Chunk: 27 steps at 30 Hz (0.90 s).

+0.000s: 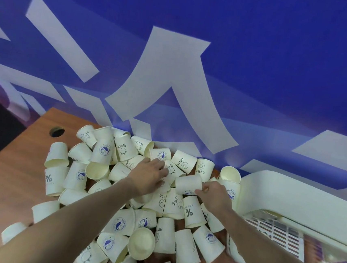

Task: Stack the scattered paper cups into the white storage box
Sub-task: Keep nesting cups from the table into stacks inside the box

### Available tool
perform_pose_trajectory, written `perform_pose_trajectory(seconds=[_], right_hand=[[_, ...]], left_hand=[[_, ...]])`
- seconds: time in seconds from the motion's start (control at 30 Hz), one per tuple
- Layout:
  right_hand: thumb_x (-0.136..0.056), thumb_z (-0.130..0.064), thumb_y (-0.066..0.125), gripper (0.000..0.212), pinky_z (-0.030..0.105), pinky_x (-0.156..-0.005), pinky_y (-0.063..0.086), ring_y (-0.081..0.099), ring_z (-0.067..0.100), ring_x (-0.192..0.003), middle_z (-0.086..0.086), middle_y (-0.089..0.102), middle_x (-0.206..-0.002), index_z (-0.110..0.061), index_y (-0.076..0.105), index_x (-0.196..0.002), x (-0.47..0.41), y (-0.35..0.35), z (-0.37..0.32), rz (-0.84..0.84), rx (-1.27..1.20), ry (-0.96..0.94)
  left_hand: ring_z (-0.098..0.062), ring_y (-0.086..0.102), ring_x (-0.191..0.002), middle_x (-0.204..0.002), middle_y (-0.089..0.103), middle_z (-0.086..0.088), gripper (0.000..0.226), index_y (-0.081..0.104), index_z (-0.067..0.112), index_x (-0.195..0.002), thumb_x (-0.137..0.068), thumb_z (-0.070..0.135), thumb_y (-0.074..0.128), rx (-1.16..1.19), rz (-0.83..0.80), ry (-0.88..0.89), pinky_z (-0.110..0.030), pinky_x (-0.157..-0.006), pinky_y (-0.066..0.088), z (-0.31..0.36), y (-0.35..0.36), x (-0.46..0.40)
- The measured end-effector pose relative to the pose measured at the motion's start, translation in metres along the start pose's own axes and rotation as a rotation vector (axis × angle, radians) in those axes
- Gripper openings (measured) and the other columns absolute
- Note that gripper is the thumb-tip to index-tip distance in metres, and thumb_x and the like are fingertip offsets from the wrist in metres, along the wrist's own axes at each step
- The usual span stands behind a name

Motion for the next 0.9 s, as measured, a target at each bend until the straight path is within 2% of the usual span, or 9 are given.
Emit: perform_pose_trajectory(seconds=[0.07,0.13,0.23,0.37,0.47,0.57,0.67,0.77,0.9], right_hand=[[-0.088,-0.037,0.069,0.016,0.026,-0.065,0.044,0.059,0.013,-0.077,-0.007,0.062,-0.079,-0.026,0.065,-0.078,0.004,-0.006,-0.003,0.016,0.007,-0.033],[-0.088,-0.036,0.069,0.014,0.026,-0.067,0.043,0.06,0.013,-0.078,-0.005,0.065,-0.086,-0.022,0.069,-0.087,0.011,-0.015,-0.007,0.044,0.015,-0.068],[-0.088,-0.035,0.069,0.016,0.028,-0.07,0.048,0.06,0.015,-0.079,-0.004,0.065,-0.087,-0.02,0.071,-0.088,0.022,-0.027,-0.007,0.077,0.006,-0.112],[-0.088,-0.037,0.068,0.015,0.032,-0.077,0.052,0.06,0.015,-0.084,-0.004,0.063,-0.087,-0.022,0.071,-0.089,0.037,-0.035,-0.002,0.083,-0.043,-0.133],[-0.087,-0.036,0.066,0.014,0.031,-0.075,0.05,0.06,0.018,-0.086,-0.005,0.061,-0.08,-0.023,0.069,-0.081,0.047,-0.038,0.005,0.076,-0.07,-0.138],[-0.086,-0.036,0.066,0.014,0.03,-0.074,0.05,0.061,0.019,-0.086,-0.006,0.059,-0.079,-0.024,0.07,-0.083,0.054,-0.039,0.016,0.08,-0.092,-0.125],[-0.086,-0.037,0.066,0.013,0.028,-0.073,0.049,0.062,0.018,-0.086,-0.006,0.058,-0.08,-0.025,0.071,-0.084,0.056,-0.041,0.024,0.096,-0.117,-0.106],[-0.085,-0.038,0.067,0.013,0.027,-0.07,0.047,0.062,0.018,-0.085,-0.003,0.061,-0.081,-0.025,0.07,-0.082,0.052,-0.043,0.033,0.108,-0.137,-0.088],[-0.086,-0.038,0.068,0.015,0.024,-0.067,0.043,0.062,0.017,-0.084,-0.001,0.066,-0.084,-0.023,0.072,-0.086,0.046,-0.045,0.037,0.124,-0.131,-0.081]], left_hand=[[-0.022,0.058,-0.089,-0.094,0.058,-0.001,0.023,0.065,0.022,-0.102,-0.079,0.023,0.067,-0.032,-0.047,0.072,-0.037,-0.075,0.044,0.014,-0.002,0.0],[-0.025,0.051,-0.104,-0.109,0.055,-0.005,0.036,0.061,0.023,-0.121,-0.086,0.013,0.057,-0.124,-0.115,0.145,-0.038,-0.085,0.04,0.027,0.001,0.001],[-0.027,0.041,-0.12,-0.129,0.044,-0.009,0.042,0.05,0.025,-0.137,-0.097,0.014,0.047,-0.375,-0.294,0.317,-0.04,-0.097,0.033,0.048,0.012,0.006],[-0.028,0.038,-0.123,-0.133,0.043,-0.009,0.037,0.056,0.027,-0.131,-0.095,0.02,0.058,-0.567,-0.403,0.454,-0.042,-0.1,0.033,0.058,0.025,0.008],[-0.027,0.041,-0.115,-0.126,0.046,-0.007,0.029,0.062,0.027,-0.119,-0.091,0.02,0.064,-0.641,-0.412,0.548,-0.042,-0.096,0.036,0.066,0.028,0.006],[-0.026,0.044,-0.111,-0.119,0.05,-0.007,0.022,0.065,0.021,-0.11,-0.089,0.016,0.065,-0.7,-0.394,0.615,-0.042,-0.1,0.035,0.075,0.033,-0.001],[-0.025,0.043,-0.114,-0.119,0.052,-0.007,0.021,0.067,0.019,-0.111,-0.09,0.018,0.063,-0.769,-0.355,0.651,-0.041,-0.104,0.031,0.078,0.038,-0.01],[-0.028,0.039,-0.12,-0.127,0.049,-0.01,0.028,0.065,0.017,-0.116,-0.088,0.02,0.067,-0.814,-0.385,0.653,-0.044,-0.109,0.027,0.074,0.045,-0.017],[-0.028,0.039,-0.121,-0.128,0.049,-0.008,0.027,0.066,0.02,-0.114,-0.087,0.021,0.067,-0.872,-0.398,0.639,-0.045,-0.111,0.026,0.069,0.043,-0.022]])
Point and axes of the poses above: each hand's wrist, its own x-axis away from the middle knuckle, its own y-axis out of the palm, z = x × y, the point moved 9 cm from there along -x, towards the middle knuckle
